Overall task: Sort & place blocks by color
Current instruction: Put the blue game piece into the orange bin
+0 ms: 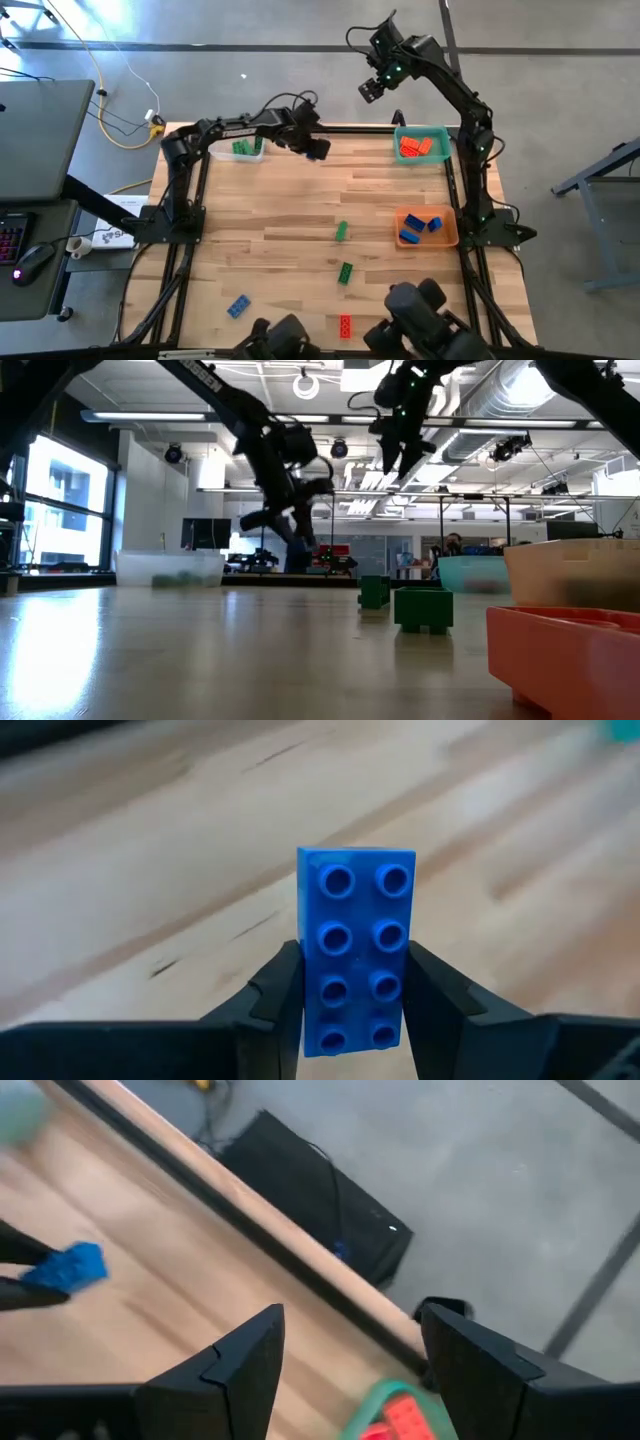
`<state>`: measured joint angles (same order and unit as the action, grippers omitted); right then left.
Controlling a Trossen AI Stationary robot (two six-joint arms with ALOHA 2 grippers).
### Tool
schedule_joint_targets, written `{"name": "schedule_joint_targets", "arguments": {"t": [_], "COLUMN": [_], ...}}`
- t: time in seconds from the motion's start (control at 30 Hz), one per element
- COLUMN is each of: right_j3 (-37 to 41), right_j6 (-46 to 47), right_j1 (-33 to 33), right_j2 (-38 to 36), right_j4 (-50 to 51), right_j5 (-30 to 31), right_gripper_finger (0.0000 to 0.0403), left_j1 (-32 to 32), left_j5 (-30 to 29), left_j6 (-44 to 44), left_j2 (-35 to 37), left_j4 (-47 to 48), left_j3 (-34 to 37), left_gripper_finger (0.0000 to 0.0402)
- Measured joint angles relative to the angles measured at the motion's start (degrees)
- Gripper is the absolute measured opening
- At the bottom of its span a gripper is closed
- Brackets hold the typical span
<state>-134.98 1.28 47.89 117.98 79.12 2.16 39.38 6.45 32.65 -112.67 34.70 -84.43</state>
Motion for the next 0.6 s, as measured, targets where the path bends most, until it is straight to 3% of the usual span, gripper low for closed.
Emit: {"name": "schedule_joint_targets", "arguments": {"t": [0.47, 0.6], "right_j3": [-0.02, -0.02], "right_j6": [7.99, 10.9], "right_j1": [-5.62, -8.45], "right_j2": [-9.42, -10.59], "right_j4": [-0.05, -0.05], "right_j5": [-9.39, -9.72], "right_gripper_finger": [0.0225, 0.0225], "left_j1": [1.17, 1.31], "left_j5": [10.2, 12.57], "left_j6": [-17.64, -20.57], "left_j2": [15.21, 19.11], "left_j4": [-2.13, -2.16], "left_j3": [-0.11, -0.14], "left_gripper_finger": [0.0104, 0.0104]}}
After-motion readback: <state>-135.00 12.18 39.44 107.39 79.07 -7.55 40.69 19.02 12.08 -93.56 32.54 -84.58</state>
